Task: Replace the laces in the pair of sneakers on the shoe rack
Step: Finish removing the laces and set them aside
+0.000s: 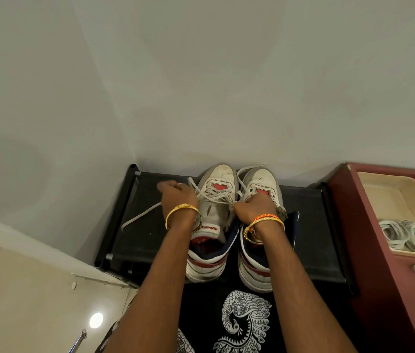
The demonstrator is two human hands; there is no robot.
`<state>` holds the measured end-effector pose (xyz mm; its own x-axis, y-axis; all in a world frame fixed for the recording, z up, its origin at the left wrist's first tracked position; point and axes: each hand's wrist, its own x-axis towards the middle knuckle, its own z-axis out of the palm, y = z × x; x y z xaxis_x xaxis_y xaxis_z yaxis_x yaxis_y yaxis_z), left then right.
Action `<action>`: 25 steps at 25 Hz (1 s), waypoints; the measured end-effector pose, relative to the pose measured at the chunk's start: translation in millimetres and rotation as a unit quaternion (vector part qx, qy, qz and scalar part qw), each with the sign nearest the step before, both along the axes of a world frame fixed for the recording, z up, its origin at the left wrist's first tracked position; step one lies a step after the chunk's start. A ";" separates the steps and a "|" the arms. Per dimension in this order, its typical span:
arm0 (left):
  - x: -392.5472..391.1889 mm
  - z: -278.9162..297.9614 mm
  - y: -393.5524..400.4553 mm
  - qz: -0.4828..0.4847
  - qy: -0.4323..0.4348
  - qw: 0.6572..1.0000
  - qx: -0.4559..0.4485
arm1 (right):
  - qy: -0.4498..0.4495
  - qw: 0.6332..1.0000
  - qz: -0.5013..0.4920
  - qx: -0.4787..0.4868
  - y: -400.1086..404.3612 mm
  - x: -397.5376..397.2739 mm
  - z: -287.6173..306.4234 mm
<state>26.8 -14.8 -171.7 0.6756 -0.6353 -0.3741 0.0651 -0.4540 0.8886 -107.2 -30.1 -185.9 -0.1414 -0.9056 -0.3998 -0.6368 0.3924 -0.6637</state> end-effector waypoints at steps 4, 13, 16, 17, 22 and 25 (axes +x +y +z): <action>-15.2 -1.5 6.4 -0.320 -0.502 0.803 0.015 | -0.013 1.000 0.014 0.008 -0.6 -3.5 4.5; -30.3 -2.4 4.2 -0.281 -0.449 0.846 0.060 | -0.052 0.998 0.008 0.040 1.2 -4.5 17.4; -15.3 5.9 7.0 -0.144 -0.397 0.906 -0.027 | -0.055 0.998 0.001 0.040 2.9 -4.8 18.2; -8.7 10.9 7.8 -0.085 -0.374 0.922 -0.060 | -0.057 0.997 0.001 0.042 3.0 -5.1 17.7; 28.7 29.2 10.1 0.189 0.073 0.938 -0.281 | -0.061 0.997 -0.003 0.046 1.2 -5.3 13.3; 32.9 29.5 11.0 0.157 0.104 0.955 -0.230 | -0.062 0.997 -0.008 0.048 0.7 -5.2 11.0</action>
<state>59.7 -3.8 -142.3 0.8016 -0.5425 -0.2513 0.3302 0.0514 0.9425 -112.4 -29.4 -174.9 -0.0993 -0.8608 -0.4992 -0.5452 0.4667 -0.6964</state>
